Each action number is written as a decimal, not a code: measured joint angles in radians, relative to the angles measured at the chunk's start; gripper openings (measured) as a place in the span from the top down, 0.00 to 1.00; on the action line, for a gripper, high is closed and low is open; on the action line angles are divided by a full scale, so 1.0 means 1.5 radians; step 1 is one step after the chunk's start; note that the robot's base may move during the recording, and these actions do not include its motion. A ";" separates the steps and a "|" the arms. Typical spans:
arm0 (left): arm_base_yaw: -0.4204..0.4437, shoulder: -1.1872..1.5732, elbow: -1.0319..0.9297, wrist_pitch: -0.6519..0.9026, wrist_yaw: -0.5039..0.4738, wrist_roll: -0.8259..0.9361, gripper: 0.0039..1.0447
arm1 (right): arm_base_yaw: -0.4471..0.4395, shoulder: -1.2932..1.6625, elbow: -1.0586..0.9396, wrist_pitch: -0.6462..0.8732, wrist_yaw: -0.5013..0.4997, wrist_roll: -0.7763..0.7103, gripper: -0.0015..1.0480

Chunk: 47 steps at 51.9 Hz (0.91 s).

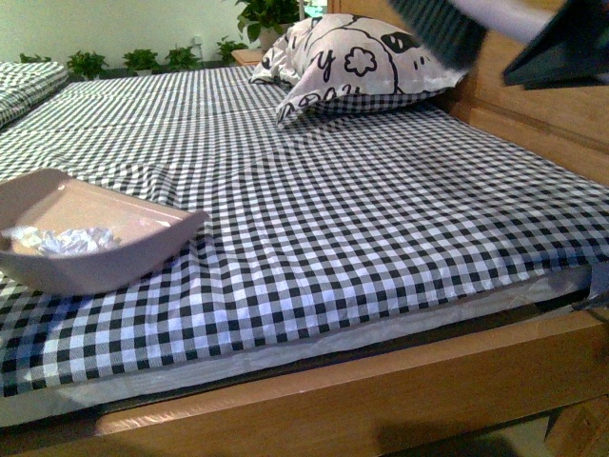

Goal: Clean up trash

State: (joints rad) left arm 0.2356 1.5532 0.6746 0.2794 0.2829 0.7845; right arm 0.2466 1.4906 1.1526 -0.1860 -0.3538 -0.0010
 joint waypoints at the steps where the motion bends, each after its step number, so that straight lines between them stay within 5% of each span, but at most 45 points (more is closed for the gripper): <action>1: -0.001 -0.006 -0.002 0.013 -0.014 -0.025 0.74 | -0.013 -0.021 -0.012 -0.002 -0.009 0.009 0.82; 19: -0.035 -0.260 -0.046 0.033 -0.180 -0.271 0.74 | -0.261 -0.373 -0.082 -0.092 -0.286 0.138 0.82; 29: -0.122 -0.473 -0.096 -0.052 -0.293 -0.311 0.74 | -0.311 -0.472 -0.081 -0.112 -0.379 0.222 0.82; 37: -0.202 -0.660 -0.122 -0.153 -0.377 -0.331 0.74 | -0.253 -0.545 -0.089 -0.122 -0.329 0.297 0.82; 47: -0.254 -0.807 -0.146 -0.257 -0.451 -0.352 0.74 | -0.085 -0.585 -0.091 -0.135 -0.110 0.349 0.82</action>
State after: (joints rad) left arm -0.1459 0.3420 0.4553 -0.1062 -0.3935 0.2569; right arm 0.1188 0.6132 1.0168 -0.3882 -0.5194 0.5228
